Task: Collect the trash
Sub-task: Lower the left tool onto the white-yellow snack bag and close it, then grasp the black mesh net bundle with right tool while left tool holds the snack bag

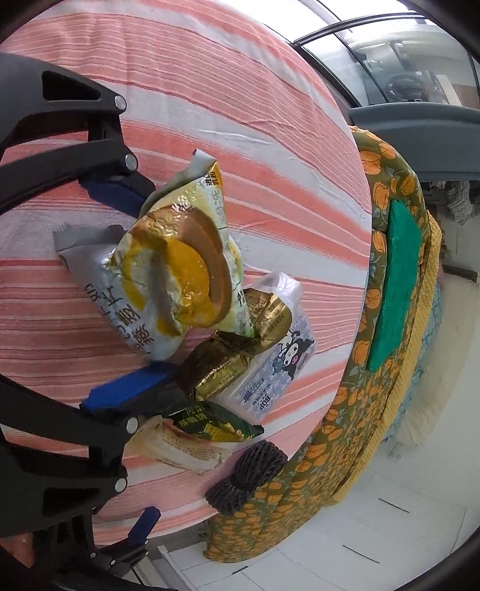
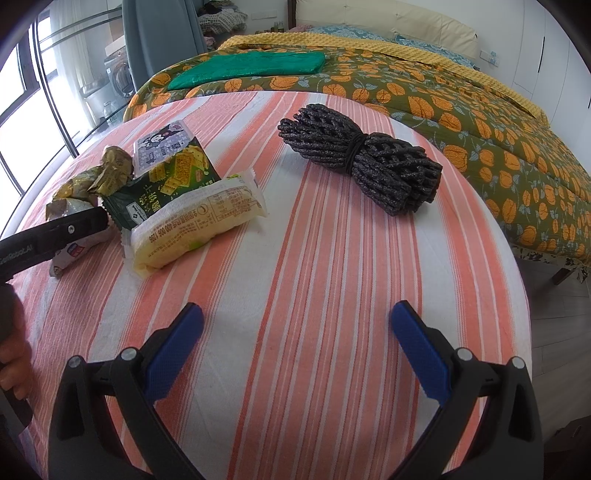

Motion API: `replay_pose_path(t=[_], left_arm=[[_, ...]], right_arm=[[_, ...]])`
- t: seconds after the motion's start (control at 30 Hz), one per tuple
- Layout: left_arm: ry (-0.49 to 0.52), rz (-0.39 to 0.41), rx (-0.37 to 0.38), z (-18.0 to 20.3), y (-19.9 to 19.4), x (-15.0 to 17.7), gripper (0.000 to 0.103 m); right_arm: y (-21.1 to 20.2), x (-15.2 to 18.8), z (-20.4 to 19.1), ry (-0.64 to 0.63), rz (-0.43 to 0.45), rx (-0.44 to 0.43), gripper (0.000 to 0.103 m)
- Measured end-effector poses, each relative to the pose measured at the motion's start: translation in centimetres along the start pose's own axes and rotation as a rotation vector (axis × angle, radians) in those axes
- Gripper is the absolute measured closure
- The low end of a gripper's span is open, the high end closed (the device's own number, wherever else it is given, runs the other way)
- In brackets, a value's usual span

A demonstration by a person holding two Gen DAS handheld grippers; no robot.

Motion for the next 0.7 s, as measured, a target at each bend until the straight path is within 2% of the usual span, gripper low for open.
replay_pose_path(t=[0.1,0.17,0.27,0.37,0.43,0.5,0.6,0.7], left_arm=[[0.034,-0.021,0.018,0.1,-1.1,0.7,0.048],[0.081,-0.064,0.036,0.1,-2.5,1.9,0.049],[0.162,-0.157,0.106,0.1,-4.4,4.5,0.049],[0.193,-0.175,0.119,-0.4,-5.7,6.8,0.045],[0.166,-0.156,0.113,-1.0,-6.2,7.5,0.03],[0.142,-0.114,0.076,-1.2,-6.4,7.9,0.017],[0.119,-0.095,0.044,-1.2,-6.0,8.5,0.012],[0.12,-0.063,0.008,-1.0,-6.1,8.7,0.01]], right_arm=[[-0.1,0.1,0.3,0.007,0.001,-0.013,0.004],[-0.3,0.4,0.2,0.002,0.003,-0.026,0.004],[-1.2,1.3,0.3,-0.021,0.005,-0.063,0.005],[-2.0,2.1,0.9,-0.022,0.024,-0.097,0.005],[-2.4,2.2,2.0,0.008,0.039,-0.118,0.005],[-2.4,1.6,3.3,0.024,0.047,-0.105,0.005],[-2.2,-1.0,5.7,-0.004,0.106,-0.054,0.005],[-1.4,-4.3,7.2,-0.06,0.116,-0.041,0.005]])
Point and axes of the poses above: each gripper's, at about its wrist camera, not at the fingertips, and y roughly the way its jaws point, z to its right, x to its underside, the point moved 3 cm from there along y, roughly the way its jaws point, and after that the axes turned 1 degree about -z, right-handed, at the moved point
